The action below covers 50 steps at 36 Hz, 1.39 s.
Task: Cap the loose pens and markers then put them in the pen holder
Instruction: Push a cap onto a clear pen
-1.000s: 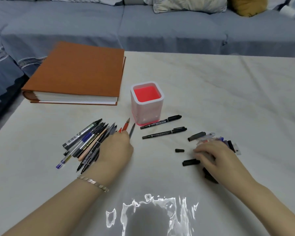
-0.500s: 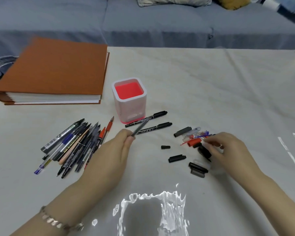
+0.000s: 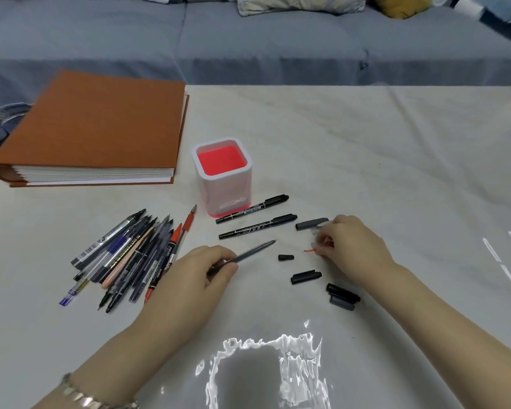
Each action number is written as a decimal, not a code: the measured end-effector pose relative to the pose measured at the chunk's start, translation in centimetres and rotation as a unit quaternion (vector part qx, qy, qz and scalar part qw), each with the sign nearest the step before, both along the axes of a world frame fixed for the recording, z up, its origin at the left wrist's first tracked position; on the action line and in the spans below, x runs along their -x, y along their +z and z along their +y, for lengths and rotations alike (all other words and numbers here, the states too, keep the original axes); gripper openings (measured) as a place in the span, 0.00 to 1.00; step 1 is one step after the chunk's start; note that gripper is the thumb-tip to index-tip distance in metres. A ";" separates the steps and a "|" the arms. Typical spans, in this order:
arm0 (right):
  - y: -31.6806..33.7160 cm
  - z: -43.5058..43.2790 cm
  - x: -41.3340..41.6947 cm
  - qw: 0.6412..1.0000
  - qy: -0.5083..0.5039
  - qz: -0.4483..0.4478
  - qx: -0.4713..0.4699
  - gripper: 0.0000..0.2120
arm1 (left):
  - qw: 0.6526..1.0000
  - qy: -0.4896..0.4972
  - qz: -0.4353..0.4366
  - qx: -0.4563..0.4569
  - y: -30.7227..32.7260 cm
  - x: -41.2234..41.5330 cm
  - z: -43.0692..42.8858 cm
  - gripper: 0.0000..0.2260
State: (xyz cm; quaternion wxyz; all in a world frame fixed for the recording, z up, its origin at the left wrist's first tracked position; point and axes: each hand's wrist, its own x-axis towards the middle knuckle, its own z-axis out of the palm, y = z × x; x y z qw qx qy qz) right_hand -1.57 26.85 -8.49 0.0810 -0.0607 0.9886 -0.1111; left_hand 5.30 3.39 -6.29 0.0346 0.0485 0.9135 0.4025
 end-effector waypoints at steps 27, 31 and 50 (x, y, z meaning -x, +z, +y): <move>-2.0 8.9 -1.3 0.977 -0.204 0.002 0.066 0.09 | 0.998 -0.036 -0.028 -0.047 0.0 0.5 3.4 0.13; -2.2 8.7 -1.5 0.979 -0.199 0.008 0.052 0.05 | 0.998 -0.035 -0.026 -0.049 0.3 0.3 3.4 0.12; 4.5 0.2 -6.3 0.872 -0.043 0.009 0.488 0.11 | 0.997 -0.037 -0.002 -0.062 1.7 -0.8 2.4 0.09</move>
